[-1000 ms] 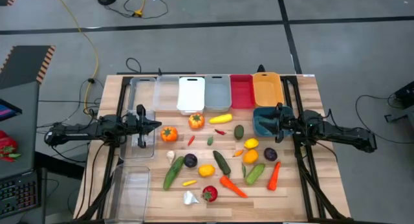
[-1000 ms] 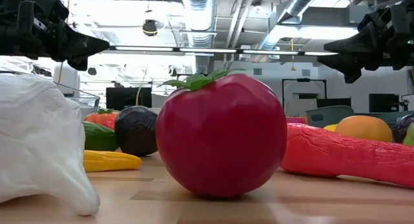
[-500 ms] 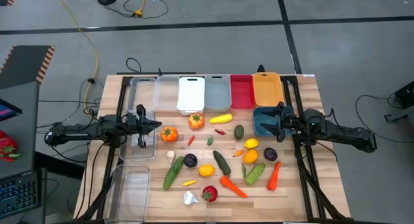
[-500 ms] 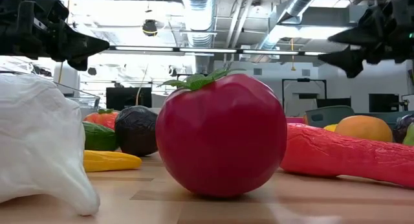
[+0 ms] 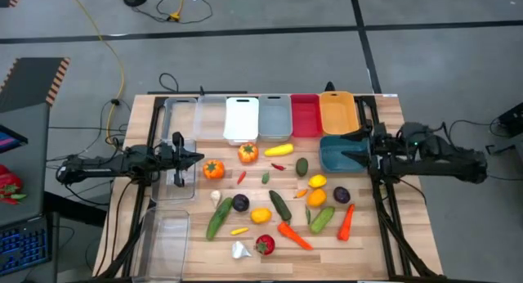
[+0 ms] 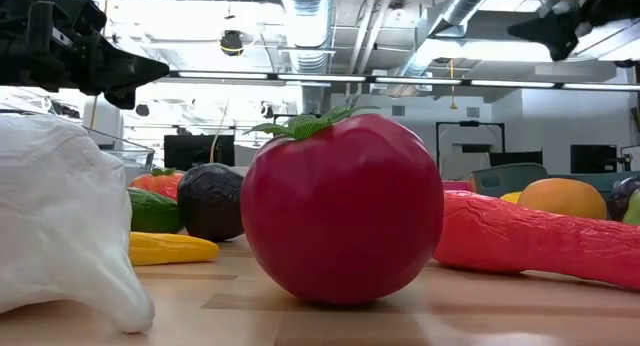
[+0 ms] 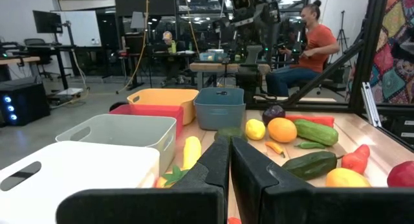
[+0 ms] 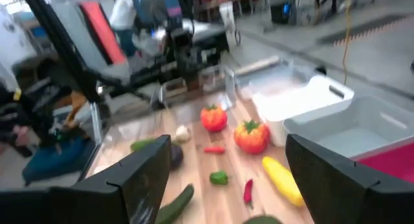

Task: Sort produce into baskets
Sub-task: Put the right plum into the blue bin

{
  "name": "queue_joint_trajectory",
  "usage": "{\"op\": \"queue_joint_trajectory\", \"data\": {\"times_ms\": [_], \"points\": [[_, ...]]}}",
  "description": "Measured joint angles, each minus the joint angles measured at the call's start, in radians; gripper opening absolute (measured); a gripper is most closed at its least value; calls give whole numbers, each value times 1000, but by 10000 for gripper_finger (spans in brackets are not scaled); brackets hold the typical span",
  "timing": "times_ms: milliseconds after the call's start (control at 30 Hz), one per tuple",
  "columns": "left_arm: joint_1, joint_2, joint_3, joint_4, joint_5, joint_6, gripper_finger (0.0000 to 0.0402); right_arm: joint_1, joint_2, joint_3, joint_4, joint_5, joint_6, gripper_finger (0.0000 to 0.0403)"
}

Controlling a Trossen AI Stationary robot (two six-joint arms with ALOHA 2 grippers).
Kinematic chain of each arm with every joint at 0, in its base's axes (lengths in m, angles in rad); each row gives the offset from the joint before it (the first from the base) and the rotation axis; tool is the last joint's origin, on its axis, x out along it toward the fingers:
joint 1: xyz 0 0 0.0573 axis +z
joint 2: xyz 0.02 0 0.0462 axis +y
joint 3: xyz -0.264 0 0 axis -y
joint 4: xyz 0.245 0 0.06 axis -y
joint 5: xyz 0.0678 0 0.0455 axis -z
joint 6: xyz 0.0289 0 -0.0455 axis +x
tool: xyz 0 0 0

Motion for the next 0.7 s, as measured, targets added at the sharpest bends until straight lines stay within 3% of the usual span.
{"op": "queue_joint_trajectory", "data": {"times_ms": [367, 700], "points": [[0, 0, 0, 0, 0, 0, 2, 148, 502, 347, -424, 0, 229, 329], [0, 0, 0, 0, 0, 0, 2, 298, 911, 501, -738, 0, 584, 329]]}}
